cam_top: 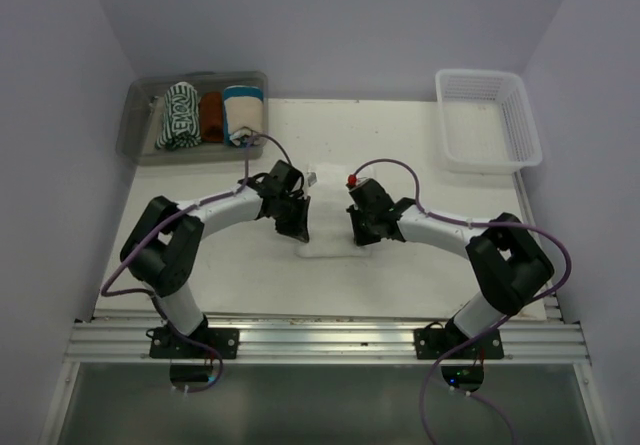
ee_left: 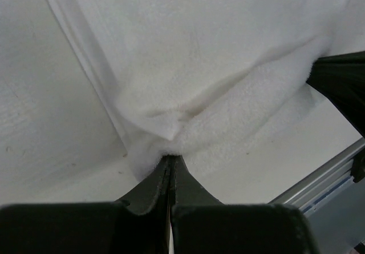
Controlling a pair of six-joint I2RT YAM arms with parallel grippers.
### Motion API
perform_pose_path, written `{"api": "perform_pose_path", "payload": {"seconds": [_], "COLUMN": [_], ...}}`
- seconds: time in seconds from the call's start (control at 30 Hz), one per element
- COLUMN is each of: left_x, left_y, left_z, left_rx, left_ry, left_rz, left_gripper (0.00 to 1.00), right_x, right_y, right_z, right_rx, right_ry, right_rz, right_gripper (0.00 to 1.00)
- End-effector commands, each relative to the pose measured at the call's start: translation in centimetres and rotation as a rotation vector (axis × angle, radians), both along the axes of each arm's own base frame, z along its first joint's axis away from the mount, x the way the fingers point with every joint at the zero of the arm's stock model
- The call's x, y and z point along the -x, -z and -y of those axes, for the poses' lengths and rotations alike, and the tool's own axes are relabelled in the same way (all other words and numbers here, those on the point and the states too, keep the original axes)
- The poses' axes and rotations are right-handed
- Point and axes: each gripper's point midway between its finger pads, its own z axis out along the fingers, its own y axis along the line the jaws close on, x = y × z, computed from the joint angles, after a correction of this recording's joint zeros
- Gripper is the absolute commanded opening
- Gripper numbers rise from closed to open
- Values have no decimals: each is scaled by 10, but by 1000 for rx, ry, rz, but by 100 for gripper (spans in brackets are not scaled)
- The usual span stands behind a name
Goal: Roll the towels
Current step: Roll the towel
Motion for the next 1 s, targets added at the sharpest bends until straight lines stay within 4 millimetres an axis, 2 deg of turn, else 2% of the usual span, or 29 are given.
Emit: {"api": "perform_pose_path", "payload": {"seconds": [0.0, 0.13, 0.2, 0.27, 0.37, 0.4, 0.43, 0.5, 0.53, 0.63, 0.73, 0.9, 0.97], "left_x": [-21, -24, -25, -24, -22, -22, -21, -20, -20, -18, -18, -17, -18], "left_y": [13, 20, 19, 18, 18, 18, 20, 21, 21, 21, 20, 21, 21], "left_z": [6, 9, 11, 12, 12, 12, 11, 10, 10, 12, 13, 15, 15], "left_rx": [-20, -17, -10, -5, -1, 0, -3, -9, -9, 0, 8, 16, 14], "left_ry": [-2, 1, 4, 11, 28, 34, 39, 49, 58, 72, 80, 89, 90], "left_rz": [8, 1, 0, 0, -3, -1, -6, -3, -1, -7, -9, -11, -12], "left_gripper": [0, 0, 0, 0, 0, 0, 0, 0, 0, 0, 0, 0, 0], "right_x": [14, 22, 21, 20, 16, 21, 16, 22, 19, 24, 28, 31, 32], "right_y": [15, 17, 11, -6, -36, -42, -53, -62, -69, -74, -73, -63, -53], "right_z": [19, 25, 26, 23, 16, 12, 8, -5, -9, -26, -39, -44, -44], "right_rx": [53, 60, 50, 17, 13, 34, 52, 81, 98, 138, 199, 264, 287], "right_ry": [33, 39, 27, 7, -63, -117, -127, -213, -223, -317, -413, -485, -497], "right_rz": [-45, -53, -27, 24, 120, 141, 186, 230, 266, 310, 359, 372, 356], "right_gripper": [7, 6, 6, 8, 23, 30, 33, 37, 38, 43, 52, 59, 59]}}
